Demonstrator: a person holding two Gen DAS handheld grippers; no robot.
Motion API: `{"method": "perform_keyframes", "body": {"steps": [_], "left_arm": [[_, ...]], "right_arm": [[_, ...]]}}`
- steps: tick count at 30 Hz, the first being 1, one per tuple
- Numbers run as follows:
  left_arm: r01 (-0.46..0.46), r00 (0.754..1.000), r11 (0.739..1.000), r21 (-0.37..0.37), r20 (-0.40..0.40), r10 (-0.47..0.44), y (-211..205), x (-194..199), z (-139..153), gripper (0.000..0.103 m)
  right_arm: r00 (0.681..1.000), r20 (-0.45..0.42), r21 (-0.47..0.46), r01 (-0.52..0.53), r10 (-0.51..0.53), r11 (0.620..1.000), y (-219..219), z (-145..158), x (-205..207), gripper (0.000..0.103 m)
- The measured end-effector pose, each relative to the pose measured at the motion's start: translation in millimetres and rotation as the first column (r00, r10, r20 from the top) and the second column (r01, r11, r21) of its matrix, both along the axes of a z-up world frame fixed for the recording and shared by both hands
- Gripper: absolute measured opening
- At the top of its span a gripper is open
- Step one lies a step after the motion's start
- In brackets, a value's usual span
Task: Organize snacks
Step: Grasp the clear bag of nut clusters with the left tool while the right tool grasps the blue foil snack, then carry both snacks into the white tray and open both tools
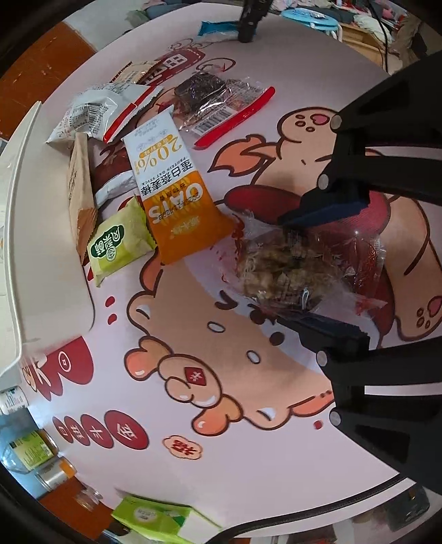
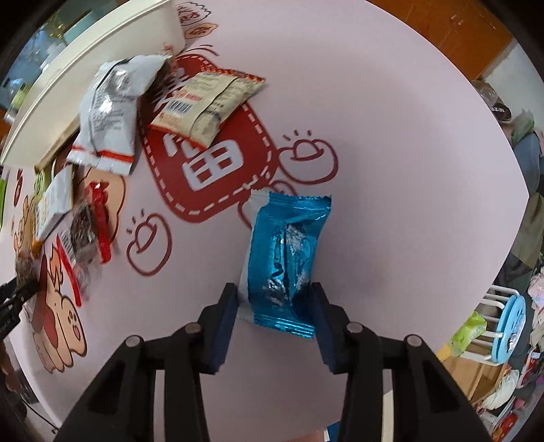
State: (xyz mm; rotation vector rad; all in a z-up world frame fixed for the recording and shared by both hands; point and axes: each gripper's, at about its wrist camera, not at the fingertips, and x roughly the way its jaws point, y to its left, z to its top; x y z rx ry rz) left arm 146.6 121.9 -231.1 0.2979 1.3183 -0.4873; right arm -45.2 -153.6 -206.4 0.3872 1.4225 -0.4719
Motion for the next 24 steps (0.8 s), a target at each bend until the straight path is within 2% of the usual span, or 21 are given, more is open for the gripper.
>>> {"method": "perform_keyframes", "body": {"steps": [6,11,21,24], "left_arm": [[-0.014,1.000,0.999,-0.038,-0.015,0.013,6.8,-22.3,6.1,0.047],[0.005,1.000,0.997,-0.077,0.022,-0.003,8.8,-38.7,31.1,0.047],[0.078,0.991,0.981,-0.176,0.118,-0.058,-9.2,-40.9,95.7,0.047],[0.117,0.982,0.975,-0.188,0.166,-0.086,-17.9,-33.8,120.5,0.047]], "right_arm": [[1.000,0.003,0.038,-0.023,0.023,0.999,31.7,3.2,-12.9,0.042],[0.999,0.008,0.046,-0.045,0.045,0.998,56.0,8.2,-12.1,0.041],[0.986,0.100,-0.007,-0.133,0.133,0.991,93.0,75.3,3.5,0.039],[0.976,0.131,-0.051,-0.169,0.174,0.984,83.3,103.6,19.9,0.039]]}}
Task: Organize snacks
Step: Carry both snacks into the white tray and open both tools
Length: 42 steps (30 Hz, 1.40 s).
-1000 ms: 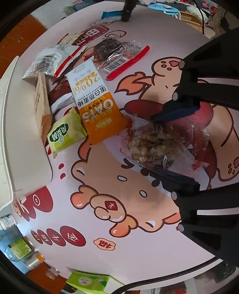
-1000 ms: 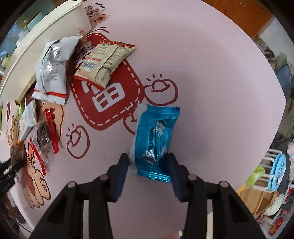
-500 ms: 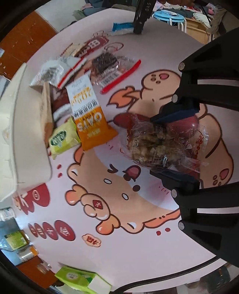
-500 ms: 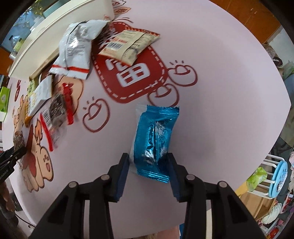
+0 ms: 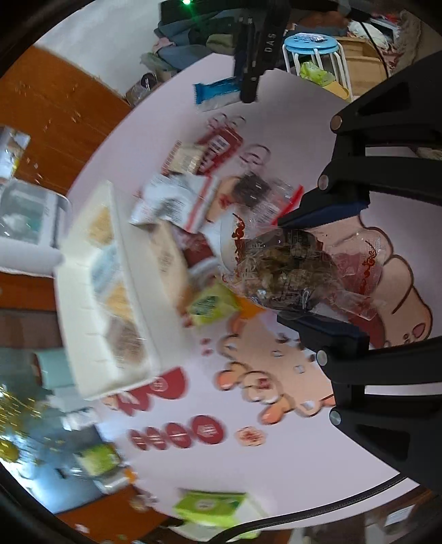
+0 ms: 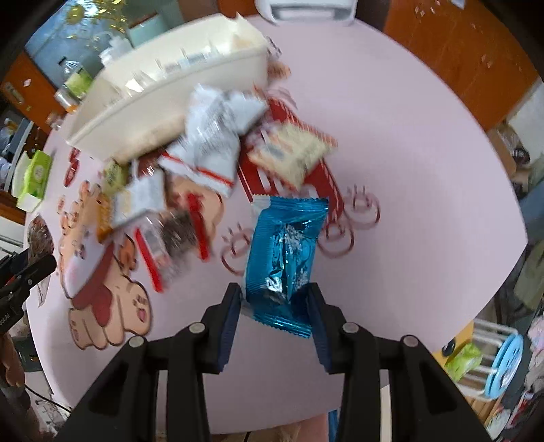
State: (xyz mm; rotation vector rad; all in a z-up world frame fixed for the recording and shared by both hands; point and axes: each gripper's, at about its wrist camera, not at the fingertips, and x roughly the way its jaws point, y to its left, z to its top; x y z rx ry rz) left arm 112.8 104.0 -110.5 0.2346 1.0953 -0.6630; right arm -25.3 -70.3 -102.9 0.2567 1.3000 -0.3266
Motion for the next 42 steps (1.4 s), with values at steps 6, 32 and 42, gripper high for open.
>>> {"method": "perform_keyframes", "body": {"steps": [6,32,42], "left_arm": [[0.018,0.992,0.999,-0.037,0.127,-0.013,-8.5,22.1,63.1,0.047],[-0.367,0.901,0.929,-0.047,0.232,0.368,-73.9,198.2,163.6,0.047],[-0.493,0.860,0.867,-0.069,0.111,0.498,-72.0,240.1,125.2,0.090]], "right_arm": [[0.990,0.121,-0.091,-0.061,0.071,0.994,-36.2,71.9,41.4,0.039],[0.844,0.363,-0.158,-0.361,0.394,0.919,-75.8,185.5,266.7,0.040],[0.878,0.281,0.049,-0.417,0.388,0.908,-83.0,111.0,326.5,0.044]]}}
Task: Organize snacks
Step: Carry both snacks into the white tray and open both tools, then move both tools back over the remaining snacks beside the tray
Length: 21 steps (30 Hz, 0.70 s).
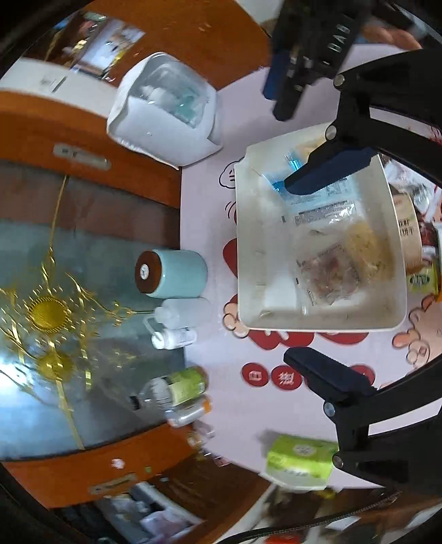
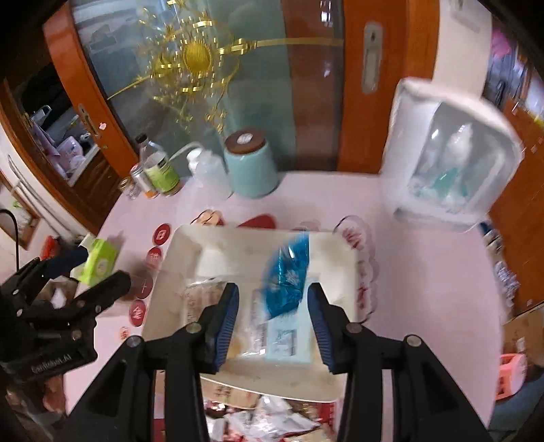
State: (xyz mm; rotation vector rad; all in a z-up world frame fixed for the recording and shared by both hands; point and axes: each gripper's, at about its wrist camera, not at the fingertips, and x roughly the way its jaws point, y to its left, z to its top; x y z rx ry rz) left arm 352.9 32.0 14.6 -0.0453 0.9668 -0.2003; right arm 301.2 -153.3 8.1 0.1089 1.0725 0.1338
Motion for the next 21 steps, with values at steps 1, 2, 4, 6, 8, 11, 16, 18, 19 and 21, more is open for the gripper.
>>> {"method": "perform_keyframes", "body": {"steps": [1,2,4,6,8,11,16,18,19,21], "left_arm": [[-0.015,1.000,1.000,-0.013,-0.014,0.014,3.2,2.5,-2.3,0.090],[-0.027,0.999,0.999,-0.018,-0.019,0.027,6.0,3.3,-3.8,0.090],[-0.041,0.999,0.999,-0.008,-0.013,0.041,9.6,3.4,-5.6,0.090],[-0.040,0.999,0.999,0.021,-0.002,0.040,10.9,1.5,-6.4,0.090],[-0.038,0.999,0.998,0.045,0.003,0.038,11.6,-0.3,-7.4,0.090],[-0.033,0.999,0.998,0.061,-0.003,0.033,13.4,-3.3,-7.9,0.090],[-0.030,0.999,0.997,0.069,-0.011,0.031,14.6,-9.1,-7.8,0.090],[-0.025,1.000,0.997,0.070,-0.016,0.027,13.6,-11.4,-8.3,0.090],[-0.023,1.000,0.997,0.070,-0.017,0.025,12.6,-13.0,-8.4,0.090],[-0.015,1.000,0.997,0.071,-0.021,0.016,10.6,-16.7,-9.0,0.090]], "right_arm": [[1.000,-0.001,0.004,-0.001,0.001,1.000,-0.3,-2.1,1.0,0.049],[1.000,0.000,-0.002,-0.003,0.003,1.000,0.0,-4.3,1.9,0.053],[1.000,0.005,-0.015,-0.008,0.008,1.000,0.2,-6.2,2.2,0.061],[1.000,0.001,-0.005,-0.015,0.015,1.000,-1.4,-6.9,2.4,0.061],[1.000,0.001,0.005,-0.021,0.021,1.000,-3.6,-6.3,2.1,0.061],[0.999,0.005,0.002,-0.031,0.031,1.000,-6.4,-5.1,1.1,0.061],[0.999,0.010,0.009,-0.053,0.053,0.999,-12.9,-4.6,-7.7,0.061],[0.998,0.010,-0.003,-0.056,0.056,0.998,-15.0,-5.4,-11.7,0.061],[0.998,0.008,-0.006,-0.057,0.057,0.998,-16.6,-6.1,-14.6,0.061],[0.998,0.002,-0.002,-0.056,0.056,0.998,-20.5,-7.7,-20.3,0.061]]}}
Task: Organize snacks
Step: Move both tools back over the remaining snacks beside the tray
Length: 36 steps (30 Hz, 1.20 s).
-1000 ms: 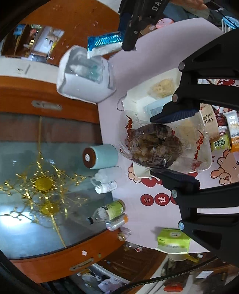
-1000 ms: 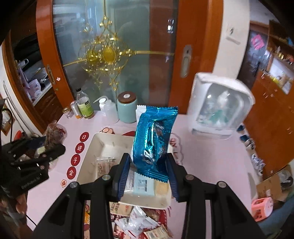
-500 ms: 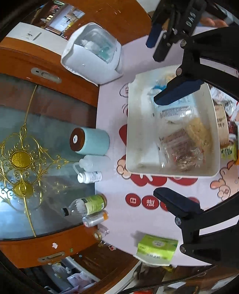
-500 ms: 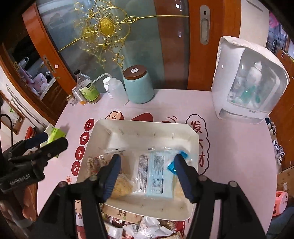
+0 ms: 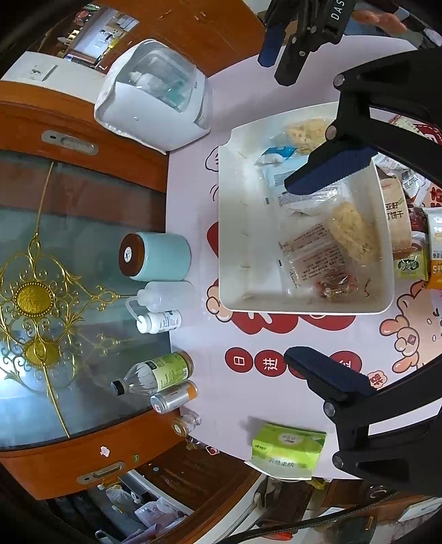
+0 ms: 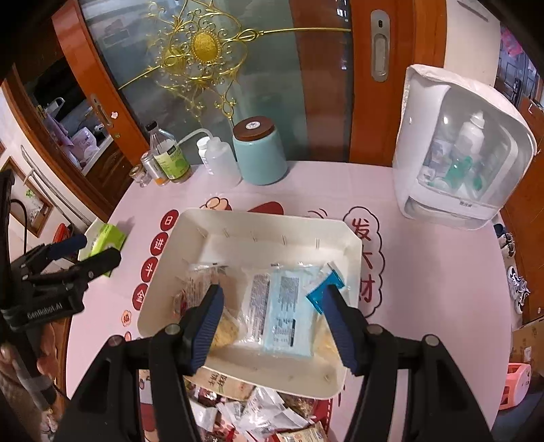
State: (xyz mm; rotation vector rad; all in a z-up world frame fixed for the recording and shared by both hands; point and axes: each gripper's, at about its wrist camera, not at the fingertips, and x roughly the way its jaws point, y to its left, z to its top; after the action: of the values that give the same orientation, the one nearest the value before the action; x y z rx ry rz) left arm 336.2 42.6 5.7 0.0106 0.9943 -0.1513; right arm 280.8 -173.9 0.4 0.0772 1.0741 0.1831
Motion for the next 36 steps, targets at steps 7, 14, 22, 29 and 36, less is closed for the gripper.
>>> {"method": "perform_keyframes", "body": {"steps": [7,14,22,29,36], "left_arm": [[0.050,0.999,0.998,0.030,0.004,-0.050,-11.6,-17.2,2.1,0.090],[0.126,0.992,0.990,0.066,0.014,-0.127,-23.9,-42.2,4.5,0.090],[0.173,0.984,0.983,0.065,0.033,-0.176,-24.9,-69.6,8.8,0.090],[0.193,0.980,0.981,-0.019,0.055,-0.192,-10.8,-95.3,13.9,0.090],[0.250,0.965,0.967,-0.047,0.092,-0.245,-0.5,-120.4,16.9,0.090]], "right_arm": [[0.999,-0.010,0.001,0.034,-0.034,0.999,-18.6,-3.0,-20.9,0.061],[0.999,-0.007,0.016,0.053,-0.052,0.998,-31.2,-0.4,-48.5,0.061],[0.997,0.011,-0.019,0.081,-0.081,0.997,-28.5,3.3,-80.1,0.061],[0.990,0.090,-0.012,0.111,-0.110,0.994,-23.9,15.9,-112.4,0.061],[0.990,0.067,0.061,0.121,-0.125,0.991,-17.1,8.4,-134.8,0.061]]}}
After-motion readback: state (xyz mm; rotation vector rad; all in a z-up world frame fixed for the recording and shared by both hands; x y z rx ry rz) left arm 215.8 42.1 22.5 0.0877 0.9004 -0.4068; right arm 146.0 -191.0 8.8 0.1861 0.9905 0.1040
